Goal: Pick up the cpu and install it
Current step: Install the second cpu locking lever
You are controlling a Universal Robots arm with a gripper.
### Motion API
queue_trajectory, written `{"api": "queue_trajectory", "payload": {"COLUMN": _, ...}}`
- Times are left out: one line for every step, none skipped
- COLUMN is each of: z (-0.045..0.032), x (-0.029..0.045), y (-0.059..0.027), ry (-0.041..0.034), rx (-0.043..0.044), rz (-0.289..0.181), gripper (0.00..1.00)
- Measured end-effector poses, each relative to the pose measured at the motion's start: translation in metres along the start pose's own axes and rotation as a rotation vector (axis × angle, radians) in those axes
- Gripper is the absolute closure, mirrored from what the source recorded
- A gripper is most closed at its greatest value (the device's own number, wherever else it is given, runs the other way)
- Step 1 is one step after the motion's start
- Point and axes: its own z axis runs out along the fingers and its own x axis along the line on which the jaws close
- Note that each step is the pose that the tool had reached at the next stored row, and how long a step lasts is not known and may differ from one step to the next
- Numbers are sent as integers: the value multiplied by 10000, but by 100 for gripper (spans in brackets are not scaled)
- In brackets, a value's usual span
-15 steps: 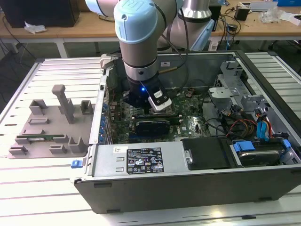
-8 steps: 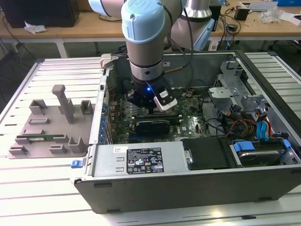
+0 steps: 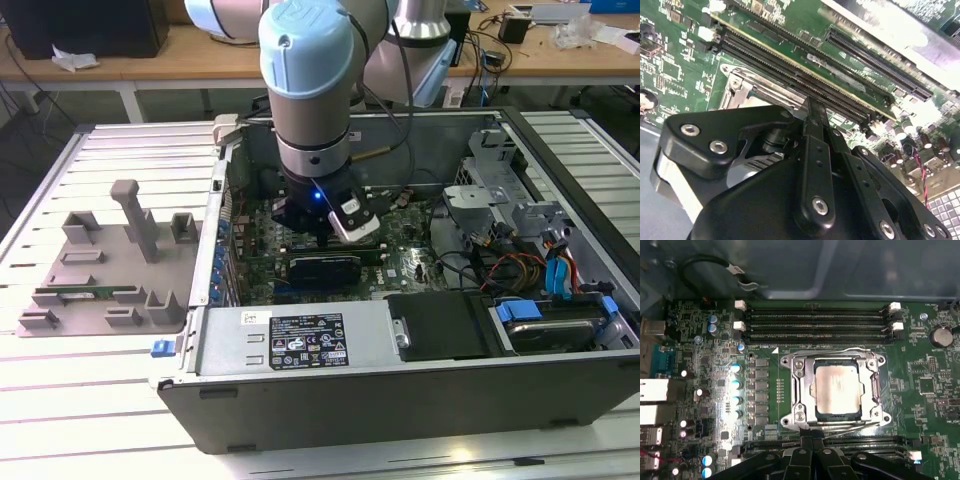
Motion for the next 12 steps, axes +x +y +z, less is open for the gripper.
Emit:
{"api": "queue_trajectory", "payload": {"z": -2, "x": 0, "y": -7, "ry": 1, "rx": -66, "rz": 5, "gripper": 89}}
{"api": "queue_trajectory", "payload": {"z": -3, "x": 2, "y": -10, "ry": 4, "rx": -194, "rz": 14, "gripper": 89}}
{"api": "queue_trajectory", "payload": {"z": -3, "x": 6, "y": -14, "ry": 5, "rx": -332, "rz": 24, "gripper": 89}}
{"api": "queue_trajectory", "payload": {"z": -3, "x": 8, "y": -19, "ry": 6, "rx": -470, "rz": 34, "gripper": 89}}
{"api": "queue_trajectory", "payload": {"z": -3, "x": 9, "y": -26, "ry": 8, "rx": -572, "rz": 41, "gripper": 89}}
{"api": "queue_trajectory", "payload": {"z": -4, "x": 8, "y": -47, "ry": 8, "rx": -631, "rz": 45, "gripper": 89}}
{"api": "queue_trajectory", "payload": {"z": -6, "x": 8, "y": -64, "ry": 9, "rx": -638, "rz": 46, "gripper": 89}}
{"api": "queue_trajectory", "payload": {"z": -8, "x": 8, "y": -79, "ry": 10, "rx": -642, "rz": 46, "gripper": 89}}
{"api": "queue_trajectory", "payload": {"z": -8, "x": 8, "y": -90, "ry": 8, "rx": -649, "rz": 48, "gripper": 89}}
{"api": "queue_trajectory", "payload": {"z": -6, "x": 10, "y": -94, "ry": 8, "rx": -660, "rz": 49, "gripper": 89}}
{"api": "queue_trajectory", "payload": {"z": 2, "x": 14, "y": -95, "ry": 8, "rx": -690, "rz": 51, "gripper": 89}}
{"api": "queue_trajectory", "payload": {"z": 7, "x": 20, "y": -97, "ry": 9, "rx": -711, "rz": 52, "gripper": 89}}
